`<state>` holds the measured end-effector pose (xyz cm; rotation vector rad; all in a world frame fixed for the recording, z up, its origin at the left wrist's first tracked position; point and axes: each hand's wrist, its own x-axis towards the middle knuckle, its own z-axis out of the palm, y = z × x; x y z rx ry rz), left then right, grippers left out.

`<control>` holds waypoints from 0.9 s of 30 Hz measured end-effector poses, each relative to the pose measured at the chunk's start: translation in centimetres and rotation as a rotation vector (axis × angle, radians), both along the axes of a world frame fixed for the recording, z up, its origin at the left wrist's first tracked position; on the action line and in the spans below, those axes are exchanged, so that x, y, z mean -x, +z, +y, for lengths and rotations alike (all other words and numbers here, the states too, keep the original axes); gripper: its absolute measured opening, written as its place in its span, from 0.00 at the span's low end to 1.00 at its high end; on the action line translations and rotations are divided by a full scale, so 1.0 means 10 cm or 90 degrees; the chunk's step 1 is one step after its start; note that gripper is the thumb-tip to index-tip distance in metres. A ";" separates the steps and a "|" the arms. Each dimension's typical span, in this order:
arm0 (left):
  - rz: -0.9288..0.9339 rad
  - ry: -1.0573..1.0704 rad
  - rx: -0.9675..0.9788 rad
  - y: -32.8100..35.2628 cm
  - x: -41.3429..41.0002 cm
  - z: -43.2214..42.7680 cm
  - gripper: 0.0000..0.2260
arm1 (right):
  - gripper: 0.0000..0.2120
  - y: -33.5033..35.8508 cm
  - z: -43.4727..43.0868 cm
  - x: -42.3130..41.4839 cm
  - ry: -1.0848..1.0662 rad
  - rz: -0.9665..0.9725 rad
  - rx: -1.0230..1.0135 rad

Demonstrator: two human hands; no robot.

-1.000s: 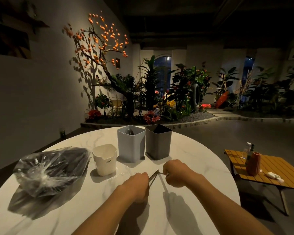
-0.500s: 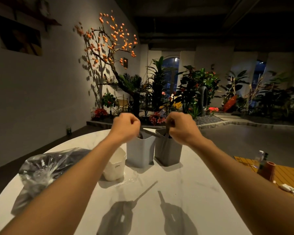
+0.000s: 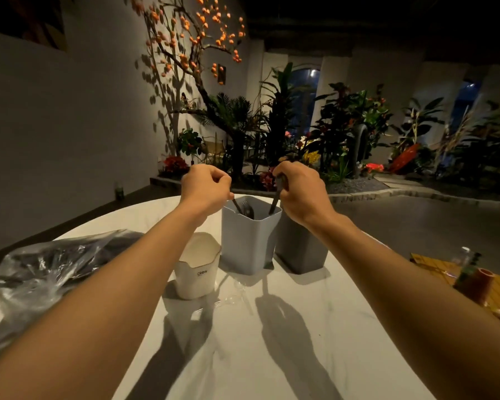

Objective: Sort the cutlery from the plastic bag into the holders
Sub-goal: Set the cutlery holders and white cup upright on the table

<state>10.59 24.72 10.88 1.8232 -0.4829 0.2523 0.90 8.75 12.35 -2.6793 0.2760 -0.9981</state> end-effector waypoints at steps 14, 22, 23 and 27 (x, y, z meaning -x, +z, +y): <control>-0.045 -0.016 -0.215 -0.49 -0.09 -0.20 0.10 | 0.27 -0.64 -0.14 -0.29 -0.020 0.124 0.047; -0.104 -0.269 -0.528 -0.91 0.38 0.10 0.07 | 0.07 -1.31 0.20 0.03 0.156 0.169 0.130; -0.127 -0.267 -0.565 -0.97 0.42 0.12 0.08 | 0.09 -1.40 0.22 0.05 0.150 0.228 0.113; -0.184 -0.236 -0.676 -1.19 0.53 0.17 0.06 | 0.18 -1.66 0.29 0.08 0.135 0.381 0.043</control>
